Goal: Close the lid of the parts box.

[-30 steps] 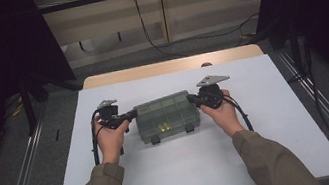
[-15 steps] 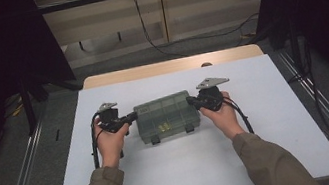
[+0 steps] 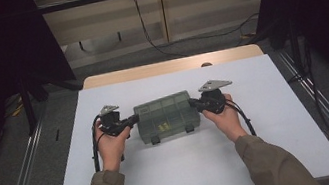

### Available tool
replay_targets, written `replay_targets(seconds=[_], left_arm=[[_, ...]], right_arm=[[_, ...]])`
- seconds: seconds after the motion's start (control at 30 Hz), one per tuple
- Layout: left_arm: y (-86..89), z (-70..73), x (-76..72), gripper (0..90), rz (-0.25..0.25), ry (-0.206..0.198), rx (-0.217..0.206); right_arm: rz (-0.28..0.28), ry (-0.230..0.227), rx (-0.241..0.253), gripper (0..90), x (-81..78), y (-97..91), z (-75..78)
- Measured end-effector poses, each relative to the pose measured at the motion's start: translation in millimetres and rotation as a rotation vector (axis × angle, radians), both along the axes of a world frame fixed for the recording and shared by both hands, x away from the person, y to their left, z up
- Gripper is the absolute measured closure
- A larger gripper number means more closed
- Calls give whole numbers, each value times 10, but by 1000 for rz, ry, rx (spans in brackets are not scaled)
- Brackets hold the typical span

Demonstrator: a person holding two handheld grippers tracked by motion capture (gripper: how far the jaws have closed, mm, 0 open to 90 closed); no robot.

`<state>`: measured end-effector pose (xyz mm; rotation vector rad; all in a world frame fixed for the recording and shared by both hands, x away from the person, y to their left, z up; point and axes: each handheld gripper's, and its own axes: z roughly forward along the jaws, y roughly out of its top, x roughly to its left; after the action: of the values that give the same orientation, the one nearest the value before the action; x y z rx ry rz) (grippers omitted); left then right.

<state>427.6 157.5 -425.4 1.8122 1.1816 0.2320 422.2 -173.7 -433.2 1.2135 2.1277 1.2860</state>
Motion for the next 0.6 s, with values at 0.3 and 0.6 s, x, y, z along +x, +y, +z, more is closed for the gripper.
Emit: replay_targets(seconds=[0.3, 0.6], left_arm=[[15, -19, -60, 900, -3, -9, 3], [14, -22, -89, 900, -11, -15, 11]], right_arm=[[16, -3, -9, 900, -71, 6, -15], [27, -15, -20, 900, -112, 4, -19]])
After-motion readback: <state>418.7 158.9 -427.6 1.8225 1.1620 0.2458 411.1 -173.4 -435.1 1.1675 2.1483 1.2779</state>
